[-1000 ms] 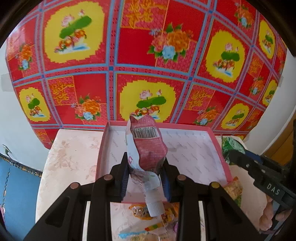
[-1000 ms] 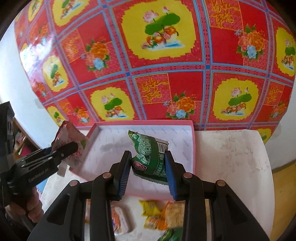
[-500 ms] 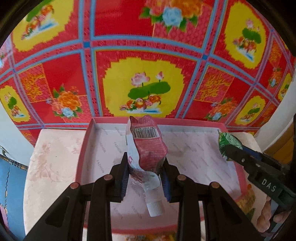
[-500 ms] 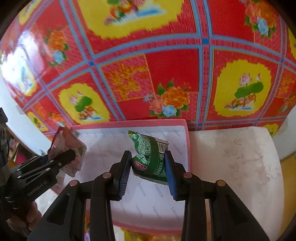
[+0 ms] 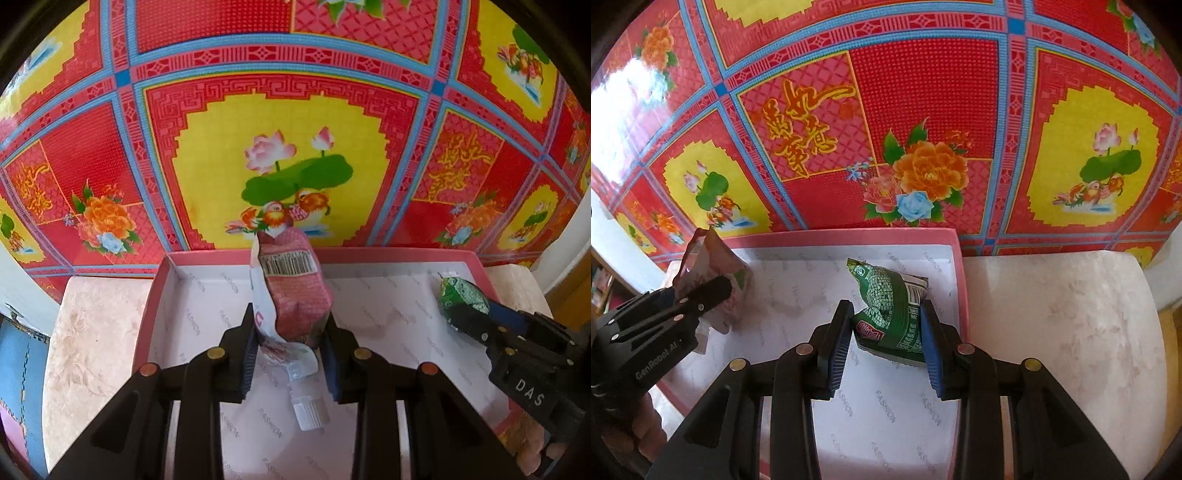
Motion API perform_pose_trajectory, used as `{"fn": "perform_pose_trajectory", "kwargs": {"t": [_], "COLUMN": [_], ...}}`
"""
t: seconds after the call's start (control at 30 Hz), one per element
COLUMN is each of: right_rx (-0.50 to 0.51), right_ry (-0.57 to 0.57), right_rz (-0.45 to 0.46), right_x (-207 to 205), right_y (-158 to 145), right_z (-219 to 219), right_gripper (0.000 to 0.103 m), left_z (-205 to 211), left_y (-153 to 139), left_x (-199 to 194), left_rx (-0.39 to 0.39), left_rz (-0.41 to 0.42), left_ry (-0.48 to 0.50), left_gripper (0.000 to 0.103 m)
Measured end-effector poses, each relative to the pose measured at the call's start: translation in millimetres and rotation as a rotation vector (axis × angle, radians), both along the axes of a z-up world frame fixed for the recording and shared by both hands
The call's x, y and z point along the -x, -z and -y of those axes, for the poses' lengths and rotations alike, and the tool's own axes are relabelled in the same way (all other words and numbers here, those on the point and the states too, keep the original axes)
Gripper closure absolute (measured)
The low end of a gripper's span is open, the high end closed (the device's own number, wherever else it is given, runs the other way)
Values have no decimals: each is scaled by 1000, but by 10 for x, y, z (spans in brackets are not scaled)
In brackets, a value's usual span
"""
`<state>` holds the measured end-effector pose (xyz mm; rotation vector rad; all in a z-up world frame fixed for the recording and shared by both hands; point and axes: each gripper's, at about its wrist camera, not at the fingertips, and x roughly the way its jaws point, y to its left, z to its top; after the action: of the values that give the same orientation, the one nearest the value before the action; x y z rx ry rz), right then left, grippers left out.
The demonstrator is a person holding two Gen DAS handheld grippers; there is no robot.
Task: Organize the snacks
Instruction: 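Carry the pouch and green bag over the pink tray and open both grippers, then move the left gripper to the clear blue-label cake bag and grasp it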
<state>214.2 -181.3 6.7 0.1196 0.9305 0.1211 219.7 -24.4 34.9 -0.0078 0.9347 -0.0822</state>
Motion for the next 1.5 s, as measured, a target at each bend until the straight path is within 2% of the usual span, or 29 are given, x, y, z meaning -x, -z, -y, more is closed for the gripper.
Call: {"fn": "perform_pose_trajectory", "kwargs": {"t": [0.2,0.37,0.43,0.53,0.97,1.5], "right_rx": [-4,-14,-3,5,-24,-57], "right_ry": [-13,-33,-42,-54,-77,-62], "right_rz": [-10,3,21,33,43,35], "right_x": [-4,-21,21,59,395,866], "right_y": [15,10,-45,-100,-273,-370], "right_z": [-24,-53,-35,-80,-52,-45], "right_gripper": [66,62,60,58,58,58], "left_z": [64,99,126,138,156,-153], "left_y": [85,121,130,105,-61,-310], "left_x": [-76,-60,-1,70,450,881], "left_rx": [9,10,1,-7,-11,25], "left_rz": [-31,-44,-45,-54,-43,-41], "left_ry": [-10,-1,10,26,41,-11], "left_gripper": [71,63,53,48,46,46]}}
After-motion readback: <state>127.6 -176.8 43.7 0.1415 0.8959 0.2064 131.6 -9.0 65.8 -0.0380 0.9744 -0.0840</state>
